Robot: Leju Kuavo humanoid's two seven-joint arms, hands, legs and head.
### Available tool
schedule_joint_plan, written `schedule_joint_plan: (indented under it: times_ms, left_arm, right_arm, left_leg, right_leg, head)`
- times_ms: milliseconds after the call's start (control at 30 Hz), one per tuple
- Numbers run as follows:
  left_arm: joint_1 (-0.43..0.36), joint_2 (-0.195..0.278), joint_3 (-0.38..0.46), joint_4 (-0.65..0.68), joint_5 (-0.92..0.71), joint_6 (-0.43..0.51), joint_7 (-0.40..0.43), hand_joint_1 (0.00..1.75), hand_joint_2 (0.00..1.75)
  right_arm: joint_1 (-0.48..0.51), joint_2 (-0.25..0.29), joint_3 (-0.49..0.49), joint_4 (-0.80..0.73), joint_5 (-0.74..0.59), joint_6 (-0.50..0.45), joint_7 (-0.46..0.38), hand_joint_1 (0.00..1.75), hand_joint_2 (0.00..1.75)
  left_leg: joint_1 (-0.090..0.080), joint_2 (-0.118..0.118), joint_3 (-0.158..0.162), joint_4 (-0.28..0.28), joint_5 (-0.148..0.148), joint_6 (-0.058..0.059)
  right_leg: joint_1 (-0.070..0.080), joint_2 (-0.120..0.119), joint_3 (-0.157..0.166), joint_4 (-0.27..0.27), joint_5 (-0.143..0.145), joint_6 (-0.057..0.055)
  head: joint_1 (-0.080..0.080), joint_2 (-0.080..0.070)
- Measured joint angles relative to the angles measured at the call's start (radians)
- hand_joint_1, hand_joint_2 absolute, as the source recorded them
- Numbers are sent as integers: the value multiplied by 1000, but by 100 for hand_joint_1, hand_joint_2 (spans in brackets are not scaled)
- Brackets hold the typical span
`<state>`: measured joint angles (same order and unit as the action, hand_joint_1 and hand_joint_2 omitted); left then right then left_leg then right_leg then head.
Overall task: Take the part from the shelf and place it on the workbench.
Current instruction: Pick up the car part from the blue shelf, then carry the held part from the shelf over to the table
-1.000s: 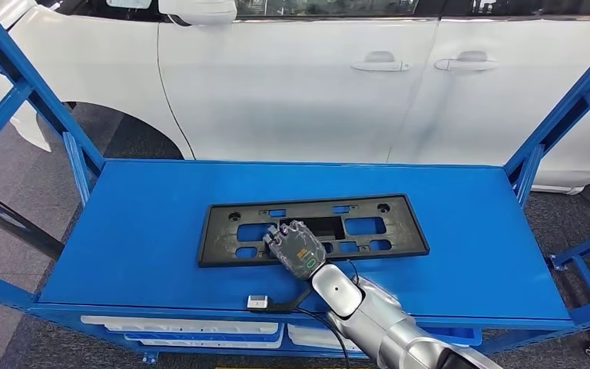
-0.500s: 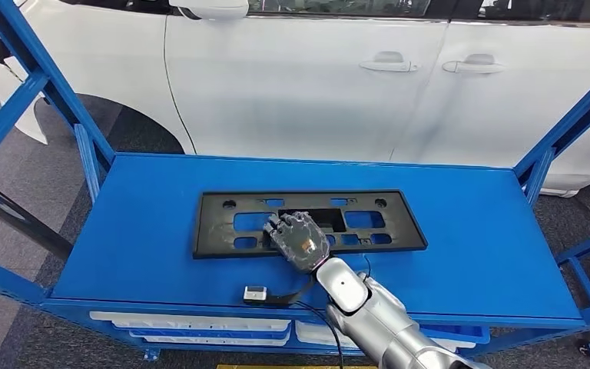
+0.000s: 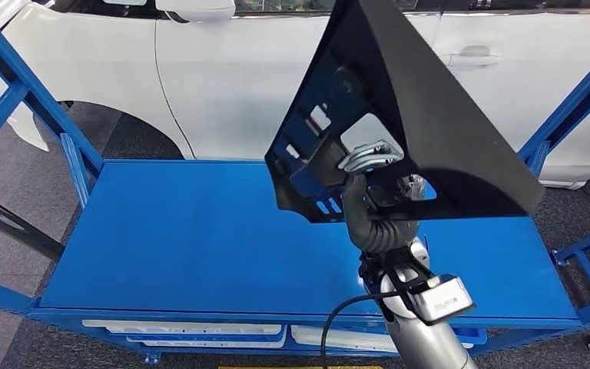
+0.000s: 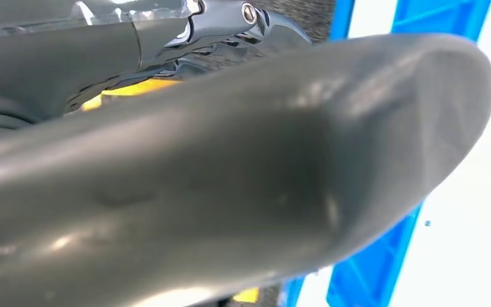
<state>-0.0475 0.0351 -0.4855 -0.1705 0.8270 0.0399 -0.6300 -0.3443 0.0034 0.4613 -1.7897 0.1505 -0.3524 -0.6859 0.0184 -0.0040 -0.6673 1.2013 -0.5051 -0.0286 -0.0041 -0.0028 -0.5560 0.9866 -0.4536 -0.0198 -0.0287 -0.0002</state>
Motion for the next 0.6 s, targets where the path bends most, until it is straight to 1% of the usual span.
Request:
schedule_joint_plan:
  times_ms: [33, 67, 100, 133, 167, 200, 233, 267, 300, 367, 400, 433, 467, 500, 533, 567, 600]
  left_arm:
    - [-1, 0, 2, 0, 0, -3, -3, 0, 0]
    - [-1, 0, 4, 0, 0, -4, -4, 0, 0]
    - [-2, 0, 5, 0, -1, -2, -4, 0, 0]
    - [-2, 0, 6, 0, -1, -1, -2, 0, 0]
    - [-3, 0, 6, 0, -2, 1, -1, 0, 0]
    - [-3, 0, 6, 0, -2, 2, 1, 0, 0]
    - [-3, 0, 6, 0, -2, 3, 2, 0, 0]
    - [-4, 0, 6, 0, -1, 4, 3, 0, 0]
    - [-5, 0, 6, 0, -1, 4, 4, 0, 0]
    - [-7, 0, 8, 0, 0, 8, 5, 0, 0]
    - [-7, 1, 9, 0, 0, 11, 6, 0, 0]
    - [-7, 1, 10, 0, 0, 15, 7, 0, 0]
    - [-6, 0, 10, 0, 1, 18, 8, 0, 0]
    - [-6, 0, 10, 0, 1, 20, 10, 0, 0]
    - [-7, -1, 10, 0, 2, 22, 13, 0, 0]
    - [-8, -1, 10, 0, 3, 24, 14, 0, 0]
    - [-8, -2, 11, 0, 5, 26, 16, 0, 0]
  right_arm:
    - [10, -5, 5, -32, -4, 24, 0, 175, 175]
    - [16, -10, 11, -61, -10, 42, 0, 175, 175]
    - [20, -15, 17, -86, -16, 54, 0, 175, 175]
    - [23, -21, 24, -106, -20, 63, 0, 175, 175]
    - [25, -26, 32, -121, -22, 71, 0, 175, 175]
    - [28, -32, 39, -132, -24, 76, 0, 175, 175]
    - [29, -38, 46, -141, -27, 82, 0, 175, 175]
    - [29, -44, 54, -148, -31, 90, 0, 175, 175]
    - [30, -50, 60, -154, -35, 96, 0, 175, 175]
    - [34, -61, 72, -159, -41, 109, 0, 175, 175]
    - [37, -66, 78, -159, -41, 115, 0, 175, 175]
    - [40, -69, 85, -159, -42, 121, 0, 175, 175]
    - [41, -73, 91, -159, -42, 128, 0, 175, 175]
    - [41, -75, 96, -159, -43, 135, 0, 175, 175]
    - [38, -78, 100, -158, -48, 143, 0, 175, 175]
    - [32, -82, 104, -156, -56, 149, 0, 175, 175]
    - [25, -88, 108, -153, -66, 153, 0, 175, 175]
  left_leg:
    - [1, 1, 32, -68, 31, 3]
    - [-1, 1, 61, -129, 52, 6]
    - [-2, 0, 78, -168, 62, 11]
    - [-4, -1, 84, -183, 61, 15]
    - [-6, -1, 84, -186, 61, 19]
    - [-5, -1, 82, -187, 64, 24]
    - [-3, -1, 83, -190, 67, 30]
    - [-1, 0, 82, -194, 71, 37]
    - [1, 1, 81, -198, 75, 43]
    - [0, 1, 73, -198, 81, 50]
    - [0, 2, 68, -198, 84, 51]
    - [0, 2, 63, -197, 87, 51]
    - [0, 1, 58, -195, 91, 50]
    - [0, 1, 53, -194, 94, 48]
    - [0, 0, 48, -191, 98, 44]
    - [-1, -1, 43, -189, 102, 40]
    - [-2, -2, 40, -188, 107, 34]
  right_leg:
    - [0, 0, 2, 4, -5, 3]
    - [2, 1, 1, 9, -9, 7]
    - [4, 1, -1, 14, -11, 12]
    - [5, 1, -3, 17, -11, 16]
    - [6, 1, -6, 18, -10, 20]
    - [6, 1, -7, 19, -10, 25]
    - [5, 2, -9, 24, -18, 29]
    - [4, 2, -17, 44, -38, 33]
    - [3, 3, -32, 84, -68, 38]
    - [-2, 3, -85, 216, -144, 44]
    - [-4, 3, -107, 275, -168, 47]
    - [-6, 3, -116, 307, -174, 48]
    - [-8, 3, -106, 297, -160, 49]
    - [-9, 3, -74, 247, -132, 48]
    - [-11, 3, -29, 171, -102, 46]
    - [-9, 3, 12, 100, -78, 44]
    - [-7, 4, 38, 51, -62, 40]
  head:
    - [0, 0]
    - [0, 0]
    - [1, 0]
    - [1, 0]
    - [2, 0]
    - [2, 0]
    - [2, 0]
    - [4, 0]
    - [5, 0]
    - [7, 0]
    - [7, 0]
    - [7, 0]
    - [7, 0]
    - [7, 0]
    - [7, 0]
    - [7, 0]
    - [7, 0]
